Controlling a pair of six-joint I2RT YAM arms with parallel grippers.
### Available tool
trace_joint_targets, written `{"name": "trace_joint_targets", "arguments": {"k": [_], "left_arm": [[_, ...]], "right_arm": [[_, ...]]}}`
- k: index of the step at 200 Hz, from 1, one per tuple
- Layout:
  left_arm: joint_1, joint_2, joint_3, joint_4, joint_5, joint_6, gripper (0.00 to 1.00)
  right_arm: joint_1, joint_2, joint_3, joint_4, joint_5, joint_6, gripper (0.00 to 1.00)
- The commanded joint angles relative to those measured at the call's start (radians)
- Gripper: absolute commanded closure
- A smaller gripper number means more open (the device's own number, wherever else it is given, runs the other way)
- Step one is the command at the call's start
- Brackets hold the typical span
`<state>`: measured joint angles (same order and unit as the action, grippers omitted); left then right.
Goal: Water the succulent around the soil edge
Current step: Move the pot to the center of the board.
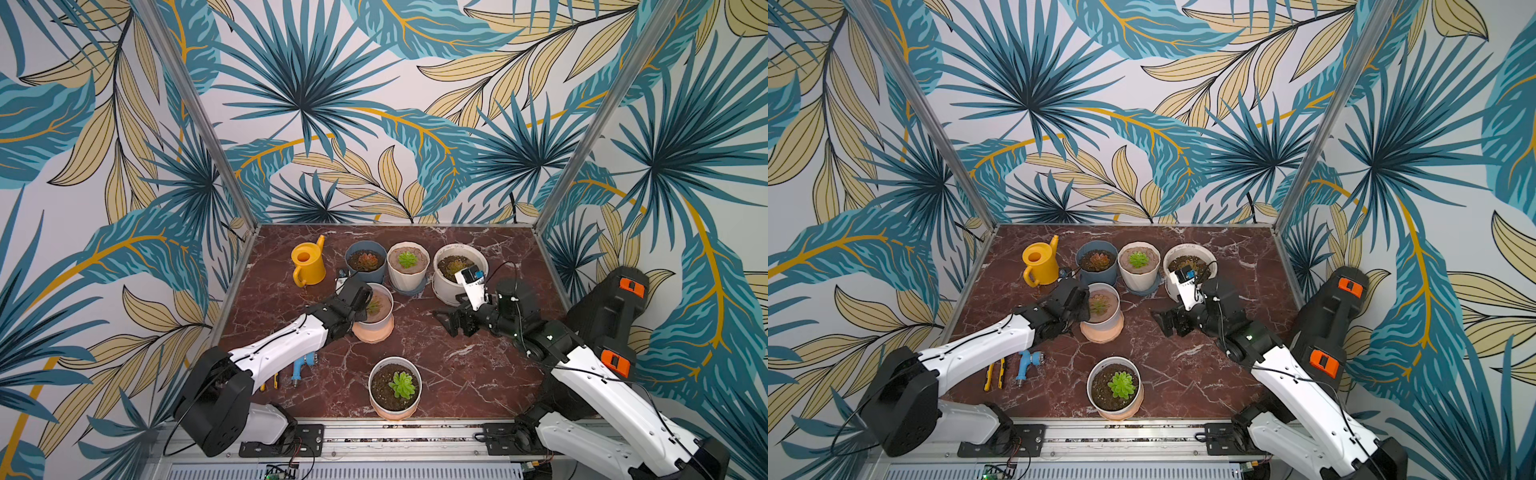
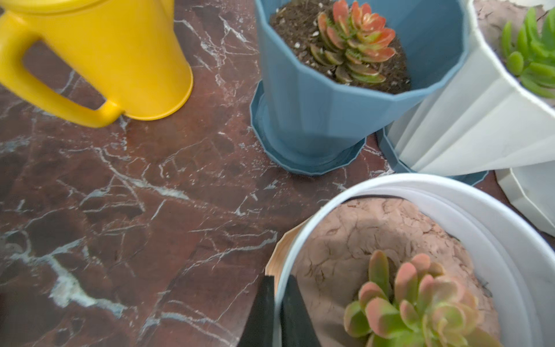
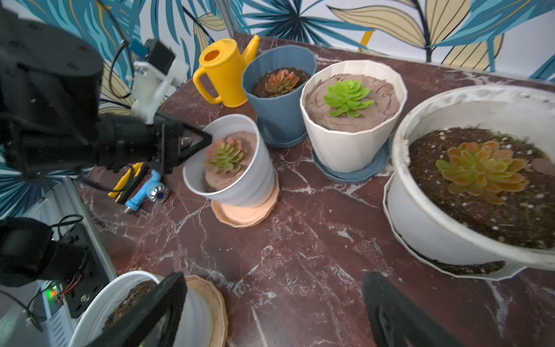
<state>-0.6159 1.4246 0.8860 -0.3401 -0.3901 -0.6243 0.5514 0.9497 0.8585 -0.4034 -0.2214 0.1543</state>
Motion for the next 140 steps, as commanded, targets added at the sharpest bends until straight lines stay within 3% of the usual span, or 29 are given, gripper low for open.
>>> {"name": "trace_joint_targets", "arguments": {"k": [1, 28, 65, 91, 140], "left_arm": [[-0.014, 0.047, 0.069, 0.029, 0.034, 0.024, 1.0], [-0.022, 0.072, 0.105, 0.011, 0.055, 0.026, 1.0], [-0.022, 0.052, 0.116, -0.022, 0.049, 0.038, 0.69], [-0.022, 0.005, 0.12, -0.059, 0.048, 0.056, 0.66], [-0.022, -0.161, 0.116, -0.148, 0.015, 0.124, 0.62]], "right_arm": [[0.081, 0.006, 0.014, -0.126, 0.066, 0.058, 0.12], [0.214, 0.062, 0.019, -0.193, 0.193, 0.099, 0.21], [0.33, 0.127, 0.029, -0.212, 0.229, 0.138, 0.37], [0.38, 0.161, 0.048, -0.23, 0.216, 0.148, 0.49], [0.449, 0.232, 0.066, -0.221, 0.2, 0.169, 0.53]]}}
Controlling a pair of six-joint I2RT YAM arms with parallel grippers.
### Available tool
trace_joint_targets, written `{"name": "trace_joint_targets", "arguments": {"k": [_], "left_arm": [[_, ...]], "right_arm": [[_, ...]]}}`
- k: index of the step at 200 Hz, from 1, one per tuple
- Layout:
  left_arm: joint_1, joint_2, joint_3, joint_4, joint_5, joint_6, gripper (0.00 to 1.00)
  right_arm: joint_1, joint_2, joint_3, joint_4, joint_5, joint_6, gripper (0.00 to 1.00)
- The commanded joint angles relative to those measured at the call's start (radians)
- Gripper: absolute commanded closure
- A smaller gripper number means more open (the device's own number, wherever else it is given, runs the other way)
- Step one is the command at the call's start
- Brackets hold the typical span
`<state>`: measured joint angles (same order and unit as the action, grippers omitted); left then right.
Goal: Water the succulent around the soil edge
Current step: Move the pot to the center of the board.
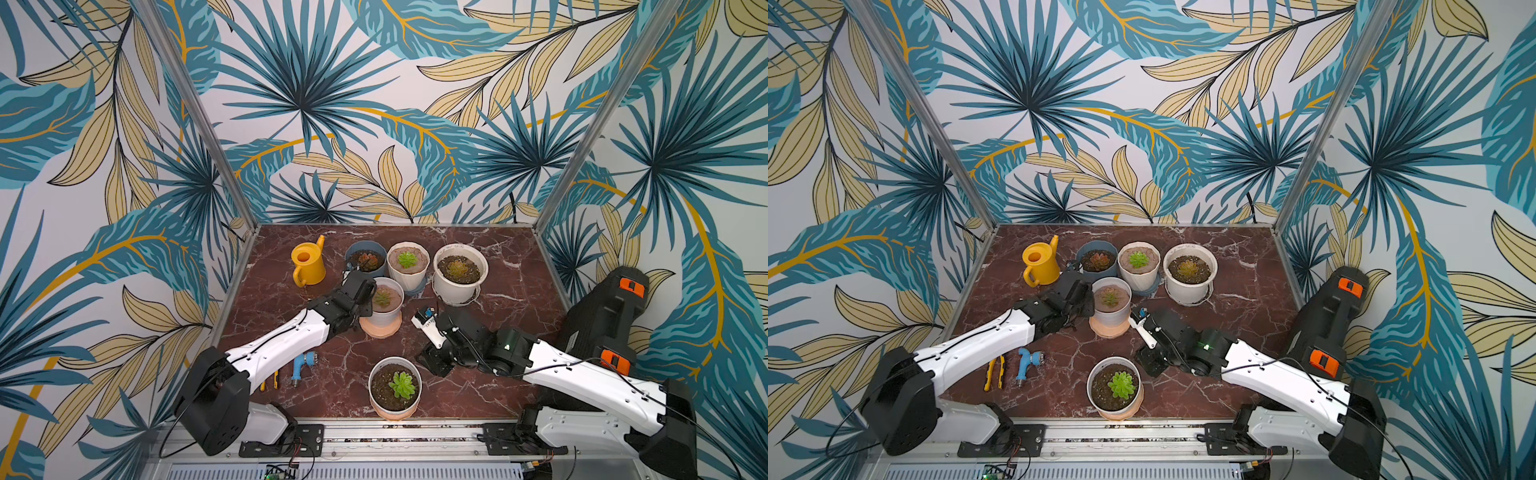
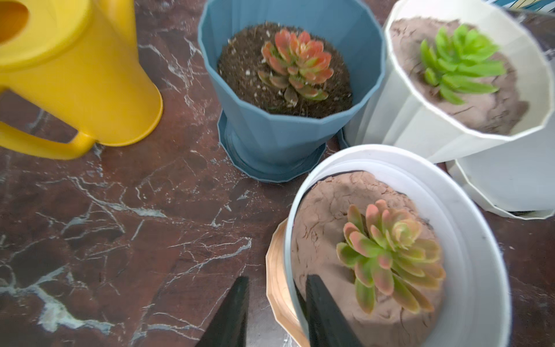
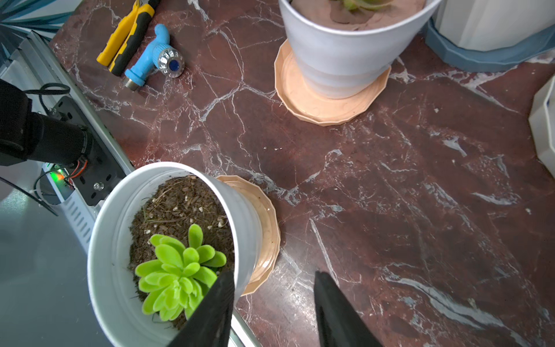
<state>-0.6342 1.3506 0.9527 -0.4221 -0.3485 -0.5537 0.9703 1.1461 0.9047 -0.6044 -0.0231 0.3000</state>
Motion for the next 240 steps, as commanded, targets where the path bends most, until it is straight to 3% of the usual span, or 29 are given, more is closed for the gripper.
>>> {"name": "trace_joint_targets", "arguments": {"k": [1, 56, 93, 94, 95, 96, 98, 100, 102, 116, 174, 228, 240], "left_arm": [[-0.005, -0.091, 0.049, -0.069, -0.028, 0.055, 0.62], [-0.004, -0.283, 0.033, -0.165, -0.05, 0.106, 0.56], [-0.004, -0.377, -0.011, -0.155, -0.065, 0.11, 0.55], [-0.004, -0.378, -0.013, -0.154, -0.066, 0.11, 0.55], [-0.004, -0.379, -0.014, -0.154, -0.067, 0.11, 0.55], [-0.003, -0.382, -0.015, -0.154, -0.067, 0.111, 0.55], [-0.003, -0.384, -0.016, -0.153, -0.068, 0.111, 0.55], [-0.003, -0.388, -0.018, -0.153, -0.068, 0.112, 0.55], [-0.003, -0.39, -0.02, -0.152, -0.069, 0.113, 0.54], [-0.004, -0.405, -0.029, -0.153, -0.073, 0.115, 0.55], [-0.004, -0.469, -0.067, -0.143, -0.078, 0.117, 0.54], [-0.004, -0.548, -0.104, -0.121, -0.087, 0.106, 0.52], [-0.004, -0.557, -0.112, -0.116, -0.09, 0.105, 0.51]], "right_arm": [[0.031, 0.038, 0.02, -0.019, 0.002, 0.023, 0.54], [0.091, 0.129, 0.054, -0.05, 0.03, 0.038, 0.58], [0.111, 0.145, 0.083, -0.088, 0.121, 0.07, 0.83], [0.111, 0.145, 0.085, -0.09, 0.124, 0.071, 0.83], [0.112, 0.145, 0.086, -0.093, 0.127, 0.071, 0.75], [0.113, 0.145, 0.087, -0.094, 0.13, 0.07, 0.48], [0.114, 0.145, 0.089, -0.098, 0.14, 0.073, 0.15], [0.115, 0.144, 0.094, -0.107, 0.153, 0.077, 0.04], [0.116, 0.144, 0.095, -0.113, 0.167, 0.08, 0.01], [0.125, 0.147, 0.111, -0.156, 0.238, 0.085, 0.0], [0.169, 0.128, 0.161, -0.206, 0.33, 0.125, 0.01], [0.171, 0.152, 0.183, -0.204, 0.299, 0.103, 0.0], [0.171, 0.173, 0.189, -0.198, 0.289, 0.1, 0.05]]}}
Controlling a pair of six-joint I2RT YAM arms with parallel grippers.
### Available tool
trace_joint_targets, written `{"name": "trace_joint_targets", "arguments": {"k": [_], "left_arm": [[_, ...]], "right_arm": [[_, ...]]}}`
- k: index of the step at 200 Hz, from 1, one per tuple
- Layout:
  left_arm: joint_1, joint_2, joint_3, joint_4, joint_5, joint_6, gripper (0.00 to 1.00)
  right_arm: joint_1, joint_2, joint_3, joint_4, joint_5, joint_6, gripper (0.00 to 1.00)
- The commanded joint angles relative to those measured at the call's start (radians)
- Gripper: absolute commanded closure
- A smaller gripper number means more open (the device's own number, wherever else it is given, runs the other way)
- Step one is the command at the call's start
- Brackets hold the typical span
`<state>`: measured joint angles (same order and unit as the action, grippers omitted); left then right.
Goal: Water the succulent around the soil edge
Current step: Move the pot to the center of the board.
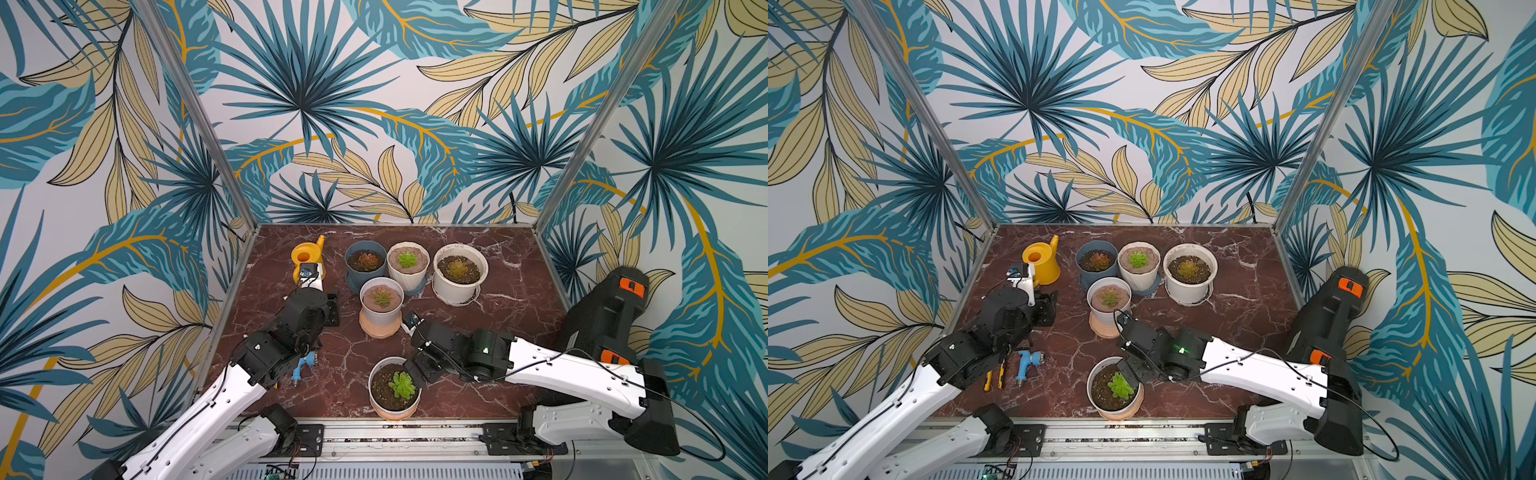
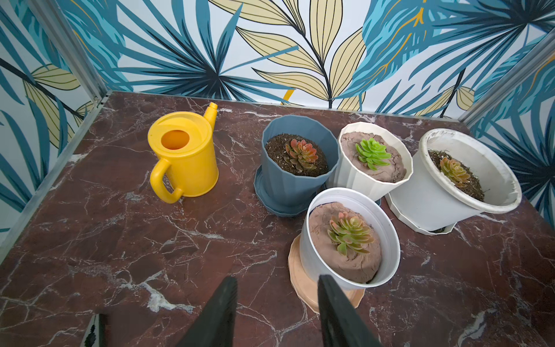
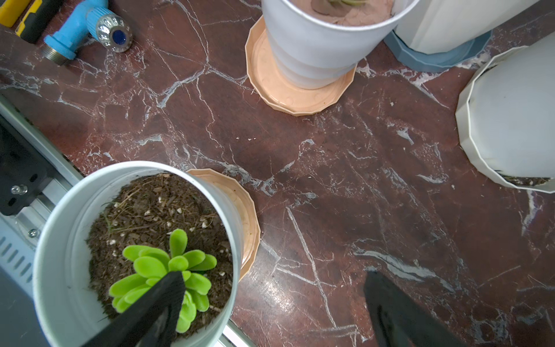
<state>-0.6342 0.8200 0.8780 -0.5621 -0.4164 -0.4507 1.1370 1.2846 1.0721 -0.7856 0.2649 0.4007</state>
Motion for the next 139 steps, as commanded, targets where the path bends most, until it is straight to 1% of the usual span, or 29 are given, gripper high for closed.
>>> {"name": "trace_joint_targets", "arguments": {"k": [1, 39, 64, 81, 101, 129, 139], "left_arm": [[-0.004, -0.026, -0.037, 0.024, -0.022, 0.002, 0.51], [-0.004, -0.039, -0.048, 0.029, -0.022, 0.0, 0.51], [-0.004, -0.045, -0.055, 0.03, -0.021, -0.004, 0.51], [-0.004, -0.048, -0.063, 0.034, -0.02, -0.007, 0.51], [-0.004, -0.054, -0.074, 0.039, -0.019, -0.012, 0.51], [-0.004, -0.059, -0.081, 0.045, -0.018, -0.015, 0.51], [-0.003, -0.058, -0.082, 0.047, -0.017, -0.016, 0.51]], "right_arm": [[0.003, 0.036, 0.022, -0.016, 0.0, -0.001, 0.06], [0.003, 0.095, 0.047, 0.001, -0.023, -0.014, 0.32], [0.003, 0.133, 0.057, 0.006, -0.045, -0.02, 0.43], [0.003, 0.15, 0.053, 0.011, -0.056, -0.022, 0.53], [0.003, 0.157, 0.051, 0.009, -0.062, -0.017, 0.66], [0.003, 0.152, 0.046, 0.009, -0.058, -0.018, 0.88], [0.004, 0.152, 0.046, 0.007, -0.049, -0.016, 0.92]]}}
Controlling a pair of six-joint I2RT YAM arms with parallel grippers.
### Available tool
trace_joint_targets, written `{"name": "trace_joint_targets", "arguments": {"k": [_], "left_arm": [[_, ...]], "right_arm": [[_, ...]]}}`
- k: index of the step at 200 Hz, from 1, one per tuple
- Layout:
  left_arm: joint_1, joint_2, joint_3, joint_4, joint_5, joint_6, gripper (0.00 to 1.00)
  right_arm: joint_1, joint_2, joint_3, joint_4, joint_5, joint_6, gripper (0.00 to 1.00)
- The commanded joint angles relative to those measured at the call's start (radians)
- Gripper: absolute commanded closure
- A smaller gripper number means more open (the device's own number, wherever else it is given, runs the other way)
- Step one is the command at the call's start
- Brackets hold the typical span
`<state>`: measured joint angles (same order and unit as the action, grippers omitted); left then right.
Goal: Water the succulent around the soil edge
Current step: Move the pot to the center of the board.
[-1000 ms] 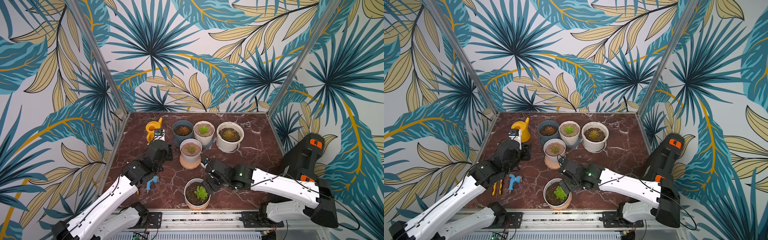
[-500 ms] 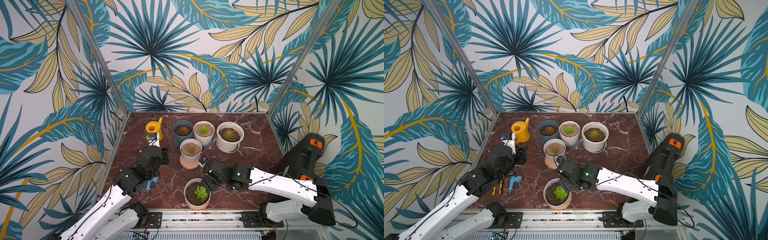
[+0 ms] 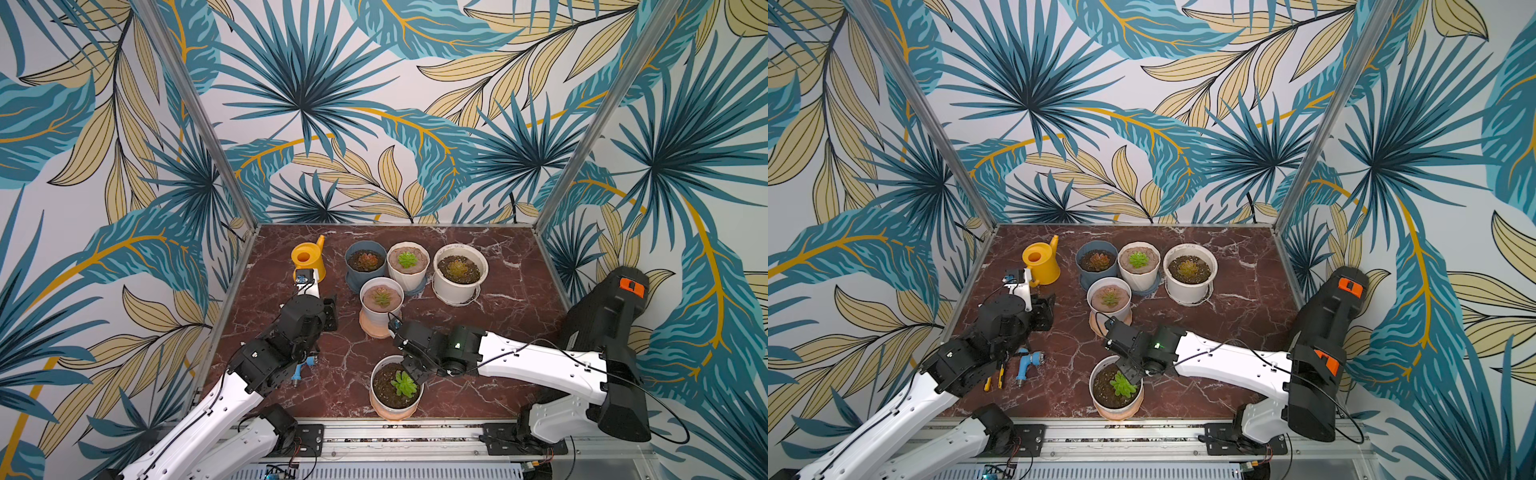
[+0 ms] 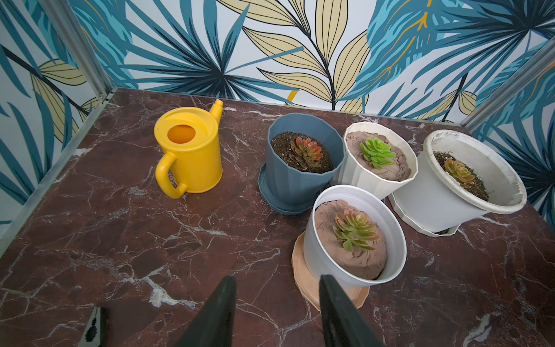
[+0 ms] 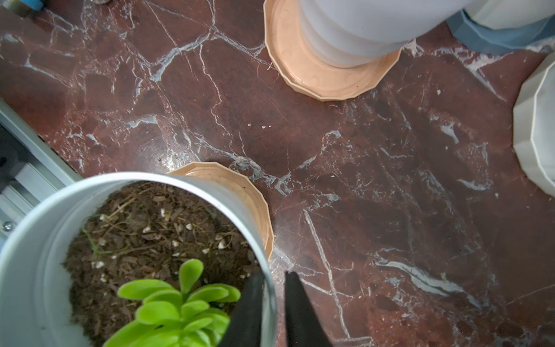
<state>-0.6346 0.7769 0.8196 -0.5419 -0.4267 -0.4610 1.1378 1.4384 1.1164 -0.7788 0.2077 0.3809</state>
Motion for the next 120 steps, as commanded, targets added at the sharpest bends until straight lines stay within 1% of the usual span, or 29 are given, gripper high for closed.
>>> {"name": "trace_joint_targets", "arguments": {"k": [1, 17, 41, 68, 91, 120], "left_arm": [[-0.002, -0.015, -0.023, 0.027, -0.007, -0.006, 0.51], [-0.004, -0.015, -0.025, 0.027, -0.006, -0.007, 0.51], [-0.004, -0.019, -0.032, 0.028, -0.007, -0.01, 0.51], [-0.004, -0.022, -0.042, 0.034, -0.005, -0.017, 0.51], [-0.003, -0.024, -0.049, 0.039, 0.002, -0.021, 0.51], [-0.003, -0.023, -0.06, 0.052, 0.009, -0.028, 0.51]], "right_arm": [[0.002, -0.002, 0.001, -0.001, 0.009, 0.004, 0.93], [0.001, -0.006, 0.0, -0.01, 0.03, 0.006, 1.0], [0.003, -0.009, 0.0, -0.028, 0.059, 0.011, 1.0], [-0.006, -0.024, -0.01, -0.06, 0.14, 0.04, 1.0], [-0.036, -0.052, -0.024, -0.105, 0.22, 0.068, 1.0], [-0.093, -0.109, -0.056, -0.115, 0.258, 0.077, 1.0]]}}
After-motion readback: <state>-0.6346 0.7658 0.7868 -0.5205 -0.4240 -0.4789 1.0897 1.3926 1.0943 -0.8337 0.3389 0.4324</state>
